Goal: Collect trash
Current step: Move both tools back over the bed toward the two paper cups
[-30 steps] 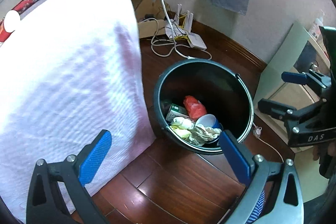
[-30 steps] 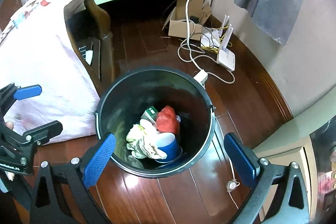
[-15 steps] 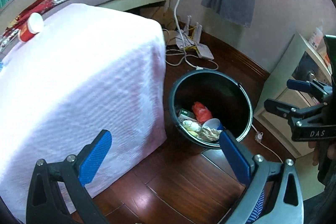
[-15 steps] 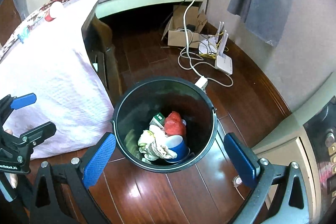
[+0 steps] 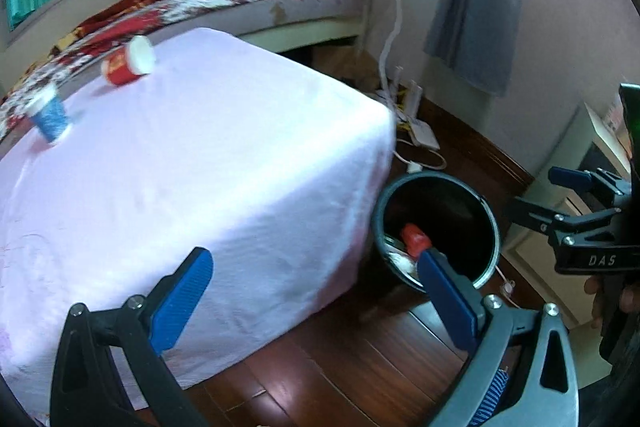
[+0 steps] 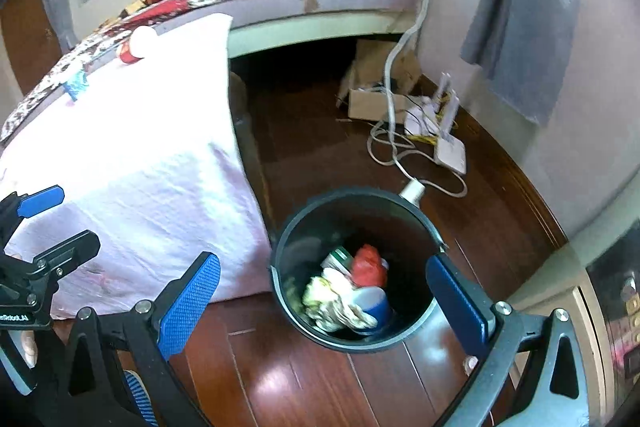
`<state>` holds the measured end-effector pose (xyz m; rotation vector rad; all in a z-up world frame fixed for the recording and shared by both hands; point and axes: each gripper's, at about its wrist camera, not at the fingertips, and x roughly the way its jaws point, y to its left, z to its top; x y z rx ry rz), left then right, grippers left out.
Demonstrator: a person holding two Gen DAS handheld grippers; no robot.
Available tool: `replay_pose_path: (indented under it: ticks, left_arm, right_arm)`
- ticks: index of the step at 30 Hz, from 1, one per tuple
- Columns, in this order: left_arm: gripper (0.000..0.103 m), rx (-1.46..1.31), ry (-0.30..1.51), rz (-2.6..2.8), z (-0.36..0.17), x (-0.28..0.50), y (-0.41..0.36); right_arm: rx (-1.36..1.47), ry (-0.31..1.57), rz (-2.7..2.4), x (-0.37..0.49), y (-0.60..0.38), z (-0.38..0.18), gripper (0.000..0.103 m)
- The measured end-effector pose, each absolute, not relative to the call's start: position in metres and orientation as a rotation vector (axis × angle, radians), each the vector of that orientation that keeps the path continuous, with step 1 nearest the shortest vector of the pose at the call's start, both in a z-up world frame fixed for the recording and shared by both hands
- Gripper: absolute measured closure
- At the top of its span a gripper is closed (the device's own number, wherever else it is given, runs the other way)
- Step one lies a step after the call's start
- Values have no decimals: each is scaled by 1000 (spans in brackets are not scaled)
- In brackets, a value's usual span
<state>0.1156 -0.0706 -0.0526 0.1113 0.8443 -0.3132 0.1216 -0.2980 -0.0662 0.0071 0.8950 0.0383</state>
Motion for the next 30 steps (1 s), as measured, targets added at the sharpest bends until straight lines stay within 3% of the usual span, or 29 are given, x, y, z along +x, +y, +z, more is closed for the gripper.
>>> replay_pose_path:
  ticks: [30]
  left_arm:
    - [1,-49,753,68,-23,186,147]
  right_arm:
    - [-125,827,355,241,-82,-32,0]
